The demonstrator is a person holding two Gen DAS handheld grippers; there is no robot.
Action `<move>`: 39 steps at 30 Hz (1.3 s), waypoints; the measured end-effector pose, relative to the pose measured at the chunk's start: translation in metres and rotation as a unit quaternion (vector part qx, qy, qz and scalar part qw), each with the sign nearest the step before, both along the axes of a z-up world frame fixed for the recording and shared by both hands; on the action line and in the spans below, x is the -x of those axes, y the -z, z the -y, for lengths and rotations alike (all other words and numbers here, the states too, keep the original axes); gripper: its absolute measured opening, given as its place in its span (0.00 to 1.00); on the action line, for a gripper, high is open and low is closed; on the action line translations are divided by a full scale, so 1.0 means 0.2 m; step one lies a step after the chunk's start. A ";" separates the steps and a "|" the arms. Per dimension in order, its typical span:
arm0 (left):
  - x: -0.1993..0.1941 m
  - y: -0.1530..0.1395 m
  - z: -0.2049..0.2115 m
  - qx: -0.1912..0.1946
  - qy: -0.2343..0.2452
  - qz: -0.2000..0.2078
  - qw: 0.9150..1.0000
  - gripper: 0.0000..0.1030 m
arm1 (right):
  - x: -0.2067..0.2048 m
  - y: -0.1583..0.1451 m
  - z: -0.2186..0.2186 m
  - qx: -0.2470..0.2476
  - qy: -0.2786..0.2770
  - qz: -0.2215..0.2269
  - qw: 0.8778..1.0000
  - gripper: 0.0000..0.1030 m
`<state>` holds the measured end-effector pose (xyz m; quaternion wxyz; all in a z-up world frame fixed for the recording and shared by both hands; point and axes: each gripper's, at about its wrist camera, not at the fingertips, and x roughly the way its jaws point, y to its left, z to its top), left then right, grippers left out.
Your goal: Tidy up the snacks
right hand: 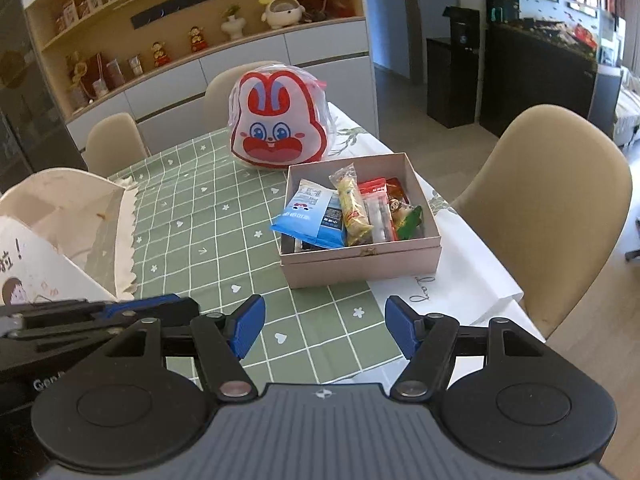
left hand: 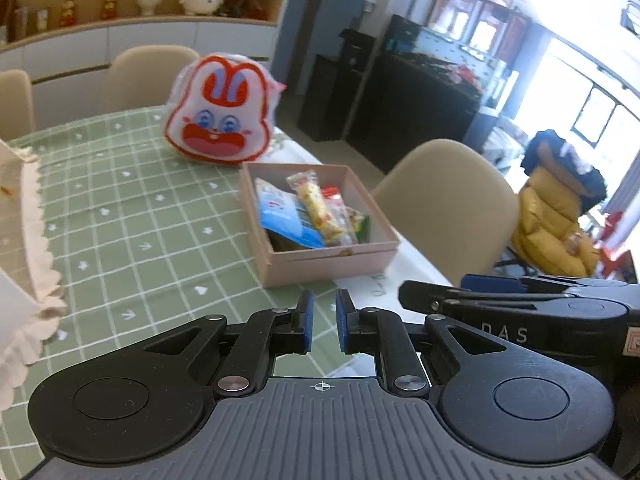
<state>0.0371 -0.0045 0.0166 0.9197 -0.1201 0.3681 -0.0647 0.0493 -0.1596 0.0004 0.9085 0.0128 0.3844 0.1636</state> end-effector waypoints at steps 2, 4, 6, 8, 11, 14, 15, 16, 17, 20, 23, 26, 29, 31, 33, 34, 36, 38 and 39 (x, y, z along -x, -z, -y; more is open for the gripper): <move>0.00 -0.01 0.00 -0.003 -0.002 -0.001 1.000 0.16 | 0.00 0.00 0.00 0.003 -0.007 0.001 1.000 0.65; 0.00 -0.01 0.01 -0.007 -0.005 -0.002 1.000 0.16 | 0.00 0.01 0.00 0.001 -0.012 -0.001 1.000 0.65; -0.01 -0.01 0.02 -0.013 -0.009 -0.007 1.000 0.16 | 0.00 0.01 0.00 0.000 -0.016 0.000 1.000 0.65; -0.01 -0.01 0.02 -0.016 -0.012 -0.010 1.000 0.16 | -0.01 0.01 0.00 0.000 -0.018 -0.001 1.000 0.65; -0.01 -0.01 0.02 -0.019 -0.015 -0.013 1.000 0.16 | -0.02 0.02 0.00 0.000 -0.022 -0.003 1.000 0.65; -0.02 0.00 0.03 -0.022 -0.016 -0.015 1.000 0.16 | -0.02 0.03 0.00 0.001 -0.025 -0.005 1.000 0.65; -0.02 0.00 0.03 -0.022 -0.015 -0.016 1.000 0.16 | -0.02 0.03 0.00 0.001 -0.025 -0.006 1.000 0.65; -0.02 0.00 0.03 -0.023 -0.015 -0.016 0.999 0.16 | -0.02 0.03 0.00 0.000 -0.026 -0.007 1.000 0.65; -0.02 0.00 0.03 -0.024 -0.014 -0.018 0.999 0.16 | -0.03 0.03 0.00 0.000 -0.026 -0.008 1.000 0.65; -0.02 0.00 0.04 -0.025 -0.012 -0.019 0.999 0.15 | -0.03 0.04 0.00 0.002 -0.026 -0.010 1.000 0.65; -0.02 0.00 0.04 -0.024 -0.010 -0.019 0.999 0.15 | -0.03 0.05 0.01 0.002 -0.026 -0.012 1.000 0.65; -0.03 0.00 0.04 -0.023 -0.007 -0.018 1.000 0.15 | -0.03 0.05 0.01 0.003 -0.026 -0.011 1.000 0.65; -0.03 0.00 0.05 -0.022 -0.006 -0.018 1.000 0.15 | -0.03 0.05 0.02 0.003 -0.025 -0.011 1.000 0.65; -0.03 0.00 0.05 -0.022 -0.005 -0.019 1.000 0.15 | -0.03 0.05 0.02 0.001 -0.024 -0.012 1.000 0.65; -0.02 0.00 0.06 -0.022 -0.003 -0.018 1.000 0.15 | -0.03 0.05 0.03 0.001 -0.022 -0.012 1.000 0.65; -0.02 0.00 0.06 -0.023 -0.002 -0.018 1.000 0.15 | -0.03 0.05 0.03 0.001 -0.021 -0.012 1.000 0.65; -0.03 0.00 0.06 -0.022 -0.002 -0.018 1.000 0.15 | -0.03 0.05 0.03 0.001 -0.020 -0.011 1.000 0.65; -0.03 0.00 0.06 -0.022 -0.002 -0.018 1.000 0.15 | -0.03 0.05 0.03 0.001 -0.019 -0.010 1.000 0.65; -0.03 0.00 0.06 -0.022 -0.001 -0.018 1.000 0.15 | -0.03 0.05 0.03 0.001 -0.019 -0.011 1.000 0.65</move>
